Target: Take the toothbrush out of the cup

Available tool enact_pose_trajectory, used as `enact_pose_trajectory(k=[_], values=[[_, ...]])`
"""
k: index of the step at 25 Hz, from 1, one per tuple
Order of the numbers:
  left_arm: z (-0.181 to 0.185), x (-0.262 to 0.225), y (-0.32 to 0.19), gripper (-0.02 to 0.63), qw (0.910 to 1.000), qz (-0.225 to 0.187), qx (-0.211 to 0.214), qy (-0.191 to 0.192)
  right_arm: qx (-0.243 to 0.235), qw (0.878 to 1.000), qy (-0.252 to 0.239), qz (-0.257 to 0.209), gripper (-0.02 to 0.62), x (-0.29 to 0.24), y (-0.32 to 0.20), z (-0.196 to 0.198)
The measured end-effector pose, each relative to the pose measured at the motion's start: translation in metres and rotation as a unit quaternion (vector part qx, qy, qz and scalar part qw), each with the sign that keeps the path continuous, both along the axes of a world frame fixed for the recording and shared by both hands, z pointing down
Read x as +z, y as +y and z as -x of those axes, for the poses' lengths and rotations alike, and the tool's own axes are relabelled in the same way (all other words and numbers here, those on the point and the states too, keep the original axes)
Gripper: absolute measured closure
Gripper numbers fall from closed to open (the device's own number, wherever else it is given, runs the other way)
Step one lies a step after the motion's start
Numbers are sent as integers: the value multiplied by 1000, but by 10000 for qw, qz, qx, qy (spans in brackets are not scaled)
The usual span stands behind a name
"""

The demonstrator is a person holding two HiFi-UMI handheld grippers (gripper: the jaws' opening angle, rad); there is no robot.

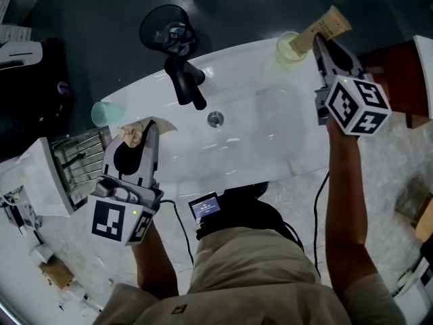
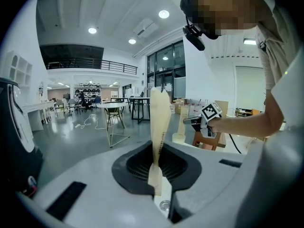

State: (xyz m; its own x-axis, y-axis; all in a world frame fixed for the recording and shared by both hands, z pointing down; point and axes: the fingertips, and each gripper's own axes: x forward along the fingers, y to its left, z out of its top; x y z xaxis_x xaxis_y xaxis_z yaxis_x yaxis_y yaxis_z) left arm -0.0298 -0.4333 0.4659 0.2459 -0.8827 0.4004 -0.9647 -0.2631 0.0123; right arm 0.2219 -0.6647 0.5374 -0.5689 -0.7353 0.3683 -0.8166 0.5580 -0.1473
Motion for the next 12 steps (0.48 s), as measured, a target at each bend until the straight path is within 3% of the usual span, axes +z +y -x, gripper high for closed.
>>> enact_pose_trajectory(k=[12], values=[[-19,-74,35,580,9971,-726,194,-88,43,9959,-15,-908,571,-121,63,-18]])
